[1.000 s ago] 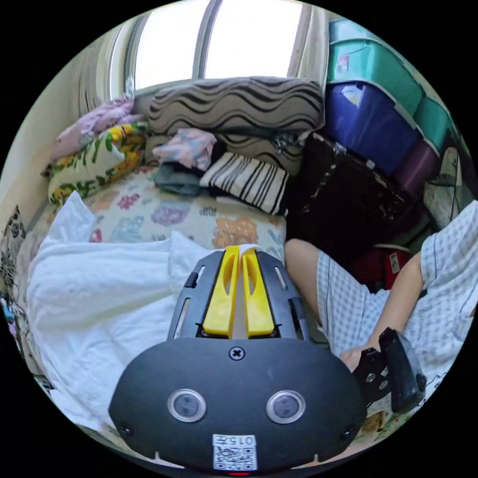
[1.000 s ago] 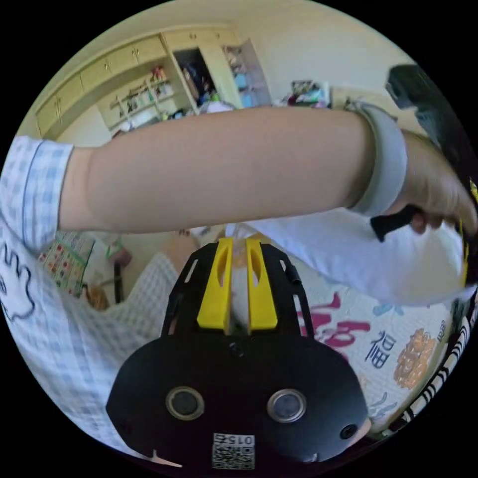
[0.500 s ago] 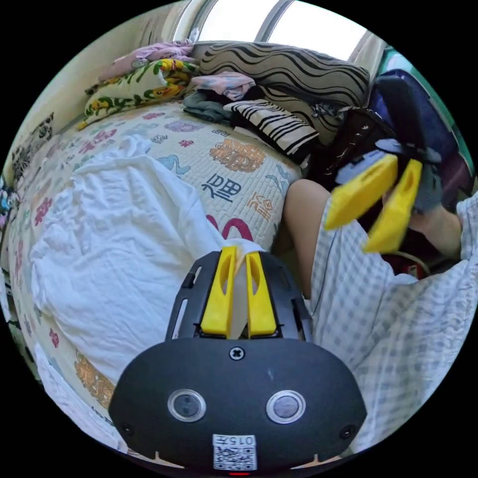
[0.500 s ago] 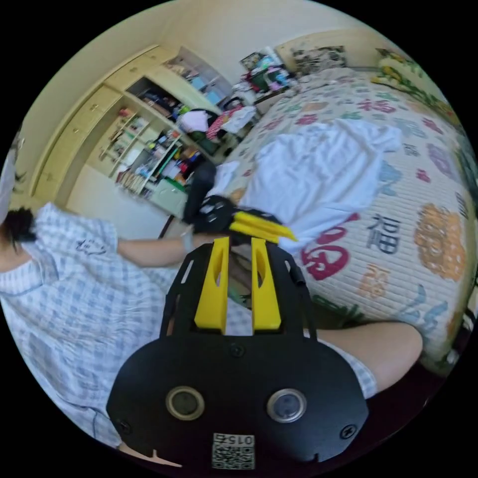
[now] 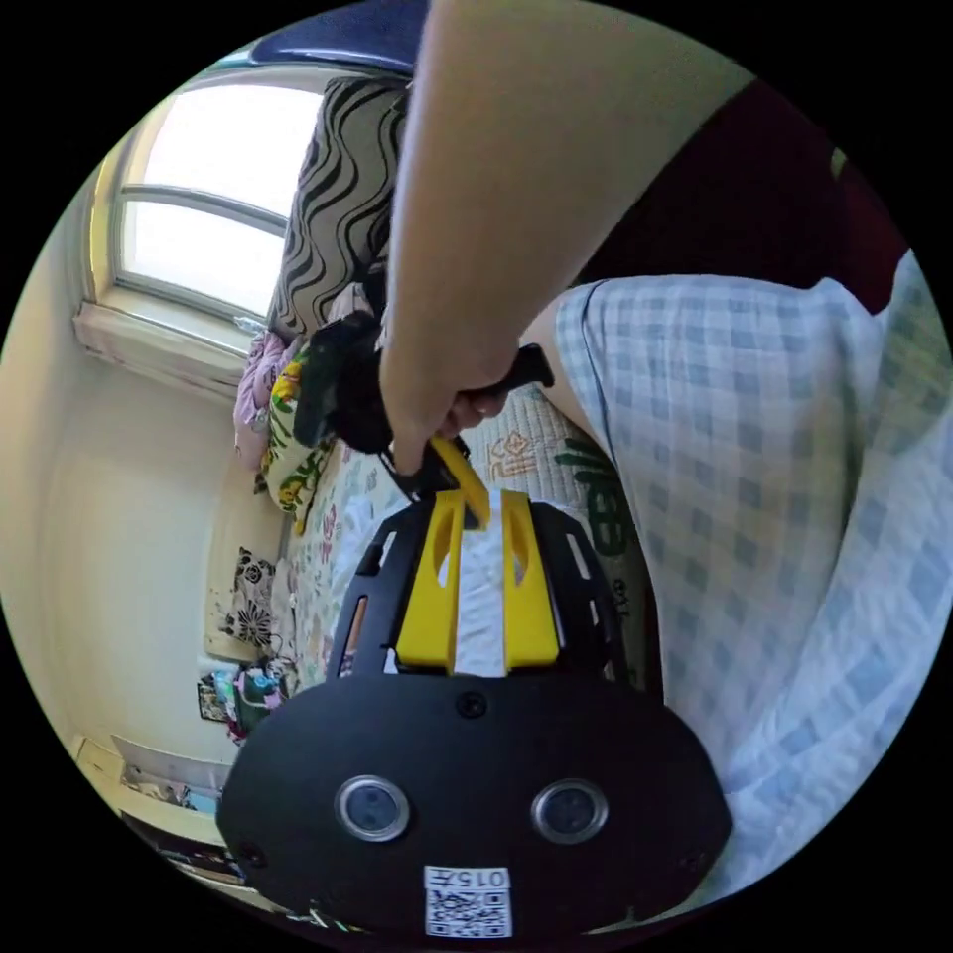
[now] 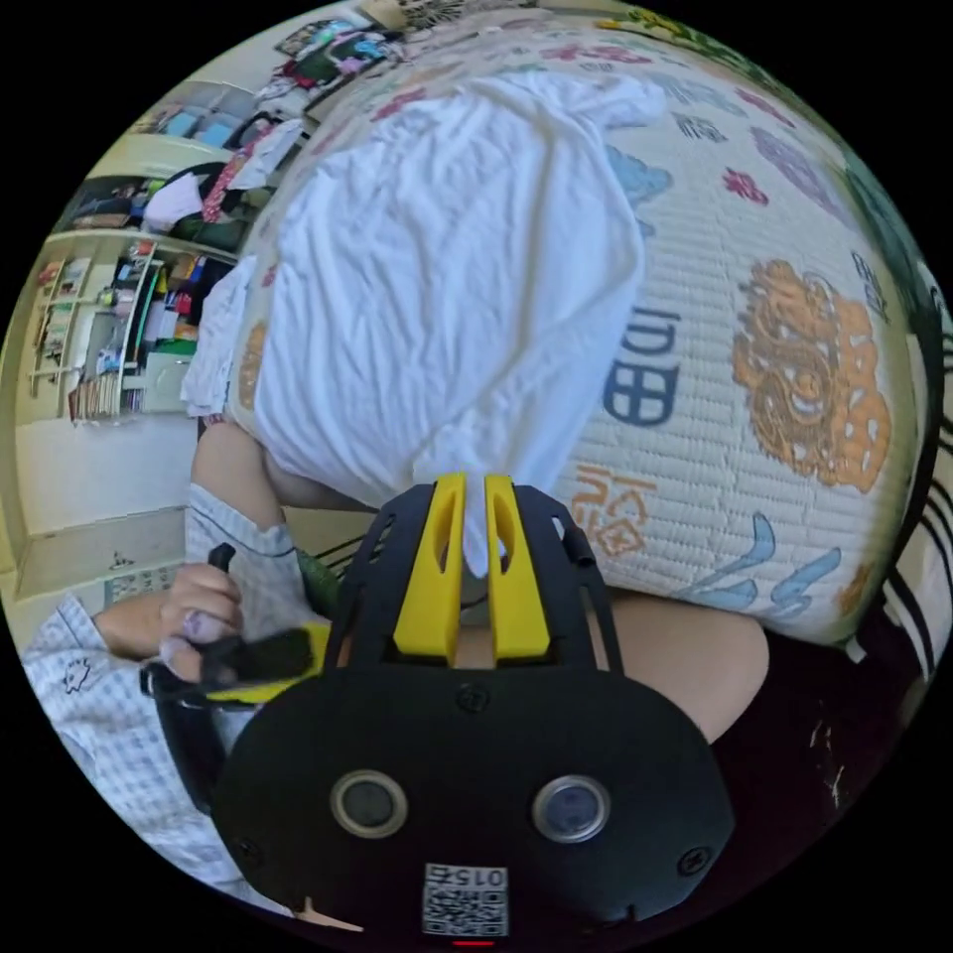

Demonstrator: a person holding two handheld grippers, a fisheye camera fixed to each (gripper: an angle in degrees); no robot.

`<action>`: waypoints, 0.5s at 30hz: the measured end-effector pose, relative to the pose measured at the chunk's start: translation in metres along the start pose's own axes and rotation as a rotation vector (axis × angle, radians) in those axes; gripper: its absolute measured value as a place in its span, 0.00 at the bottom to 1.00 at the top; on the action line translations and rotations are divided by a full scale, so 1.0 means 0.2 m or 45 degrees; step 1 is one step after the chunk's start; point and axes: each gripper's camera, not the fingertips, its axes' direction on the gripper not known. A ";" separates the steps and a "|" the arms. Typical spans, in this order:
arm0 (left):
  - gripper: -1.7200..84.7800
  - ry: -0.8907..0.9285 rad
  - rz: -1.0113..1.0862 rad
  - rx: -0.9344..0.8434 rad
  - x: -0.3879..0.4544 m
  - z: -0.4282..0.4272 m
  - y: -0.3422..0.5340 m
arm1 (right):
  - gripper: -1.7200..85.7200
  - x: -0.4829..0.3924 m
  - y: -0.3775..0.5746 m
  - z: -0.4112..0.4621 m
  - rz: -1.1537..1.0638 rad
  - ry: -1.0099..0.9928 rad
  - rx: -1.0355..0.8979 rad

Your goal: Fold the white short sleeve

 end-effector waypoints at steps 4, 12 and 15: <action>0.10 0.150 -0.369 -0.285 -0.34 0.04 0.35 | 0.09 0.09 0.14 -0.07 0.027 -0.054 0.092; 0.15 0.582 -1.534 -0.854 -0.96 0.13 1.61 | 0.14 -0.22 -0.04 0.09 -0.229 0.100 -0.010; 0.16 0.645 -1.671 -1.044 -1.03 0.17 1.88 | 0.10 -0.23 -0.14 0.21 -0.188 0.228 -0.104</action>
